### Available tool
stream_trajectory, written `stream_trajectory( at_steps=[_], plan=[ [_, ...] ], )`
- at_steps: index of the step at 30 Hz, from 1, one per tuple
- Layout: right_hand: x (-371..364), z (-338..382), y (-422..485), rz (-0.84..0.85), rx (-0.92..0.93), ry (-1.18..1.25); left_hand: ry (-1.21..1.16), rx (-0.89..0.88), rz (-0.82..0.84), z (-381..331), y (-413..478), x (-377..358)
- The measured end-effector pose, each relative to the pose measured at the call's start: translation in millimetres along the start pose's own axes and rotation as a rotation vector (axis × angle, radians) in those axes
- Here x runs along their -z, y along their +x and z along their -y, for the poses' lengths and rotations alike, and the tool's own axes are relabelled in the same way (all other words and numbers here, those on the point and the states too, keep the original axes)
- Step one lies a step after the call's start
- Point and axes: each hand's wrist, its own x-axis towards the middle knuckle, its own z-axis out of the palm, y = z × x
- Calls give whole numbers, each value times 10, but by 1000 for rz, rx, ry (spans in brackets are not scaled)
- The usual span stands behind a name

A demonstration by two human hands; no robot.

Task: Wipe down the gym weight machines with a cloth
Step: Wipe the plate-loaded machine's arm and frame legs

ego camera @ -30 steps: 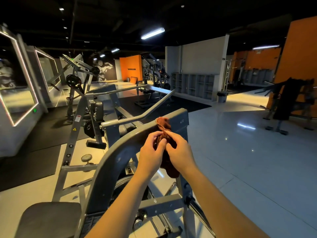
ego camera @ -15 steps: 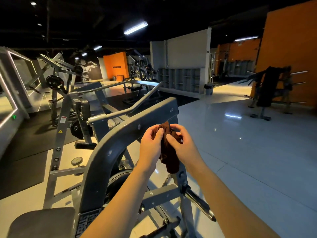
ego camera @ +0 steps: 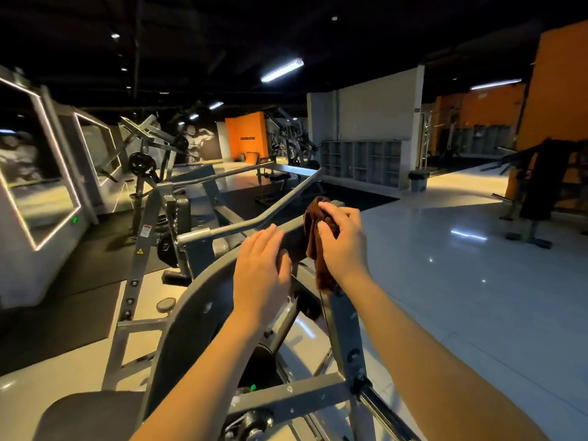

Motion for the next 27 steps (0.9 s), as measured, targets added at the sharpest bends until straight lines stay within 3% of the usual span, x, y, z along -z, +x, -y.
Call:
stream_trajectory(
  at_steps=[5, 8, 11, 16, 22, 24, 27],
  plan=[
    [-366, 42, 348, 282, 134, -266, -1, 61, -36, -23, 34, -51],
    [-474, 64, 373, 446, 298, -246, -45, 62, -85, 14, 7, -132],
    [-379, 20, 297, 523, 347, -117, -111, 91, -154, 24, -11, -156],
    [-131, -302, 43, 399, 266, 0, 14, -18, -165, -14, -39, -256],
    [95, -801, 271, 53, -38, 29, 299, -91, -36, -128, 57, -645],
    [66, -851, 309, 22, -127, 47, 371, -96, -48, -86, 91, -708],
    [-105, -775, 154, 64, -75, 108, 416, -134, -60, 42, 86, -767]
  ],
)
